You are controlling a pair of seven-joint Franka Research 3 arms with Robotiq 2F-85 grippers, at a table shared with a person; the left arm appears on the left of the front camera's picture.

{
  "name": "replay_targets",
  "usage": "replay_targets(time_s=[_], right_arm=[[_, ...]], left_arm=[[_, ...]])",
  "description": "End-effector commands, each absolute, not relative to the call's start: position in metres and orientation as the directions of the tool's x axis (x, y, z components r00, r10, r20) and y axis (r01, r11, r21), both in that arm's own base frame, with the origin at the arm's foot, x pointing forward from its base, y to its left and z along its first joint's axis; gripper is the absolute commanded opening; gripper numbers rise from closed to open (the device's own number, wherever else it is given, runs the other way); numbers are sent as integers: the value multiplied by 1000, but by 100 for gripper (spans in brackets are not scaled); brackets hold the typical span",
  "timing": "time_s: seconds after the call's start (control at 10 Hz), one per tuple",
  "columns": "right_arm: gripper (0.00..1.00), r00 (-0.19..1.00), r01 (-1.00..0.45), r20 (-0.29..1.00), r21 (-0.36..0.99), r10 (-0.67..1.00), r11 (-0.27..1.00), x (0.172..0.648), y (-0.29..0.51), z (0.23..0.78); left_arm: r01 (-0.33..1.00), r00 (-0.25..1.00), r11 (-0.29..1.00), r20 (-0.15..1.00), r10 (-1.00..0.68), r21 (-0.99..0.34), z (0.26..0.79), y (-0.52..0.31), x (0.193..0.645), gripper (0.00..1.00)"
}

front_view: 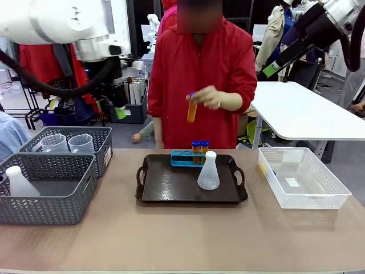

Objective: Prepare the laboratory tools.
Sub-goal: Pick up one Large Measuring Cup and place it on the Handle tray.

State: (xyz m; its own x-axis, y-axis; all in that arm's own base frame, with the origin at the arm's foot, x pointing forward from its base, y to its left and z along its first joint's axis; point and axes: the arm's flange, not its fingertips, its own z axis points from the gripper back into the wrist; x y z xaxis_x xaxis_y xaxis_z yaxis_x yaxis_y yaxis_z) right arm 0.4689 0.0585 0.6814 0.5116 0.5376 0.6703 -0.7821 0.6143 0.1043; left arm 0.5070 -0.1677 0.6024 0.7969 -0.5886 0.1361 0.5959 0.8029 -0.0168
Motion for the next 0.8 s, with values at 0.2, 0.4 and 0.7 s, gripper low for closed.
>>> replay_targets(time_s=[0.2, 0.4, 0.7], right_arm=[[100, 510, -783, 677, 111, 531, 612, 468, 59, 682], [100, 510, -783, 677, 111, 531, 612, 468, 59, 682], [100, 510, -783, 677, 111, 531, 612, 468, 59, 682]], left_arm=[[361, 928, 929, 127, -349, -83, 565, -97, 483, 100], [406, 912, 912, 93, -400, -61, 572, -96, 493, 100], [406, 912, 912, 93, -400, -61, 572, -96, 493, 100]])
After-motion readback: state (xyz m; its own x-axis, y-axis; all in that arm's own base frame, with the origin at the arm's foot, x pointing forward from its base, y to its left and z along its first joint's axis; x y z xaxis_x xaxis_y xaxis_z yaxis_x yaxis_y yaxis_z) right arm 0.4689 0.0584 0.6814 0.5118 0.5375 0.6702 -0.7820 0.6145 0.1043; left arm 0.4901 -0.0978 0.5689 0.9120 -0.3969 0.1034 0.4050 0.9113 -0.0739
